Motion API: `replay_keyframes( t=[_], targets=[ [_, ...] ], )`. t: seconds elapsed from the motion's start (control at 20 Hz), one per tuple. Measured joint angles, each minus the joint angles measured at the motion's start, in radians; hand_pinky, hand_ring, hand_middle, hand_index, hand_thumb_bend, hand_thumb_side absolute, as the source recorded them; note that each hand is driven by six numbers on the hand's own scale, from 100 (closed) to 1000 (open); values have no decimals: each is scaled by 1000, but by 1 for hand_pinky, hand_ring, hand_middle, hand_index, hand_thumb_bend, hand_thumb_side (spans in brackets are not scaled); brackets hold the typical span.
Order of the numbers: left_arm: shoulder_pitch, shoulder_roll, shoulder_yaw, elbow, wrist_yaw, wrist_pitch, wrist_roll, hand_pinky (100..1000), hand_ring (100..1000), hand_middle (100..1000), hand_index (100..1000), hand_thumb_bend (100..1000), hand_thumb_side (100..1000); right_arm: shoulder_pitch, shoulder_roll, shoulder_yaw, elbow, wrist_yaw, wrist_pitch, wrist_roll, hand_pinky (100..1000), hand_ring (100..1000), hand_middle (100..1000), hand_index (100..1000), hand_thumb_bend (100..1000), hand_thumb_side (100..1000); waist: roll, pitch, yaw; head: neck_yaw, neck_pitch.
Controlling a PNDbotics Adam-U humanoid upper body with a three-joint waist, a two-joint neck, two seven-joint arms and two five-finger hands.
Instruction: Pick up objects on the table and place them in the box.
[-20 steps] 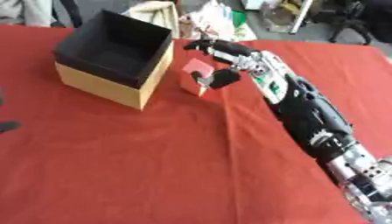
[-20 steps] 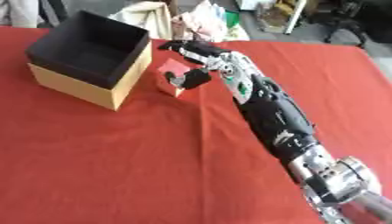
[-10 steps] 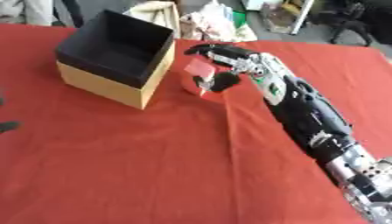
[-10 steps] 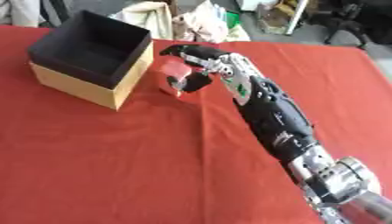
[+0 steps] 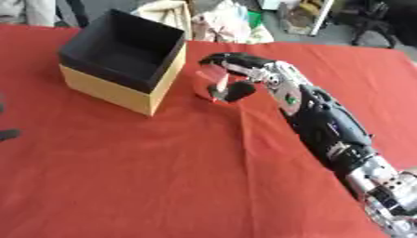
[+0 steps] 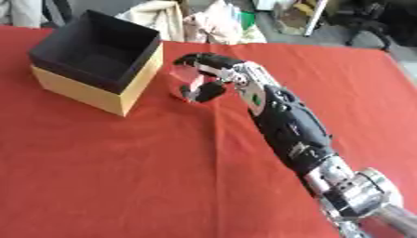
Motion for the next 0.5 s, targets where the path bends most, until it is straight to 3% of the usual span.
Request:
replay_keyframes(
  t=[0.15, 0.3, 0.5],
  targets=[
    [0, 0, 0, 0, 0, 0, 0, 805, 1000, 916, 913, 100, 392, -1, 3, -1, 0, 7, 0, 1, 790, 825, 829, 961, 100, 242, 0, 0, -1, 0, 0],
    [0, 0, 0, 0, 0, 0, 0, 805, 1000, 916, 913, 100, 391, -4, 5, -5, -1, 8, 1, 3, 752, 636, 727, 912, 100, 210, 1, 0, -2, 0, 0],
    [0, 0, 0, 0, 0, 0, 0, 805, 1000, 915, 913, 100, 389, -3, 5, -6, -5, 8, 6, -12, 741, 577, 592, 881, 100, 190, 4, 0, -4, 0, 0]
  ],
)
